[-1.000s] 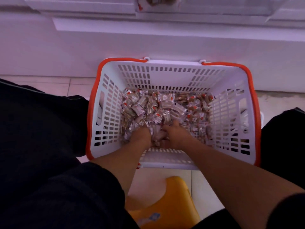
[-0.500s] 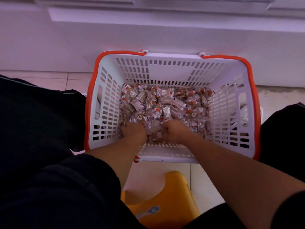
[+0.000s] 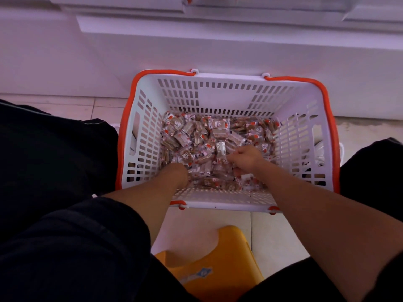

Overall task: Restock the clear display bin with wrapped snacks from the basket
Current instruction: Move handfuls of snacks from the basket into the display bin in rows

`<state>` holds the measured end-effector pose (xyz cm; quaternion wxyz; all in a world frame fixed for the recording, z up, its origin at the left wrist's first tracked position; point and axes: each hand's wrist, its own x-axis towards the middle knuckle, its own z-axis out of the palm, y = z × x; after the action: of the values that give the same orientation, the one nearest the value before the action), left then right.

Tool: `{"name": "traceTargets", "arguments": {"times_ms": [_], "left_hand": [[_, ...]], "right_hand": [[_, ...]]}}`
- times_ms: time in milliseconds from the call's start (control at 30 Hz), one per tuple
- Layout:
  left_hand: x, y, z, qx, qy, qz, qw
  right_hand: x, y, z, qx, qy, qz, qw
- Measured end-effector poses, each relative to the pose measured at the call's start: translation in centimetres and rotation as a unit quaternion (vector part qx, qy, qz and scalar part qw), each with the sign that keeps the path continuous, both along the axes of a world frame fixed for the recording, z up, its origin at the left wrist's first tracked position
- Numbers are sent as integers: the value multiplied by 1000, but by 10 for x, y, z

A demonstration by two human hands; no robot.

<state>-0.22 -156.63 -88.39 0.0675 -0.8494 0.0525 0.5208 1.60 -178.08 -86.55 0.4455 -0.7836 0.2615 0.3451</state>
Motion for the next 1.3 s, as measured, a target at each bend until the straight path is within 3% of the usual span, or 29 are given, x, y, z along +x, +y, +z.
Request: {"name": "traceTargets", "arguments": {"times_ms": [300,500,900,1000,1133,1233,1300], "left_hand": [[7,9,4,-7,12,3,1000],[3,10,1,-59,44,26,997],[-2,-3,0,-139,20,92,986],[-1,-12,-1,-204,42,148,967],[-2,-20,2,-228,83,143,960],[-3,-21,3,-245,62,173,952],[-3,-21,4,-273,31,246,930]], "right_hand": [[-13,0,7,16,23,-4,1000],[-9,5,13,34,10,-4,999],[-16,3,6,90,31,-39,995],[-16,2,1,116,61,-33,991],[-18,0,-1,115,78,-37,990],[-17,0,-3,129,80,-63,986],[-14,-1,-2,112,54,-86,988]]}}
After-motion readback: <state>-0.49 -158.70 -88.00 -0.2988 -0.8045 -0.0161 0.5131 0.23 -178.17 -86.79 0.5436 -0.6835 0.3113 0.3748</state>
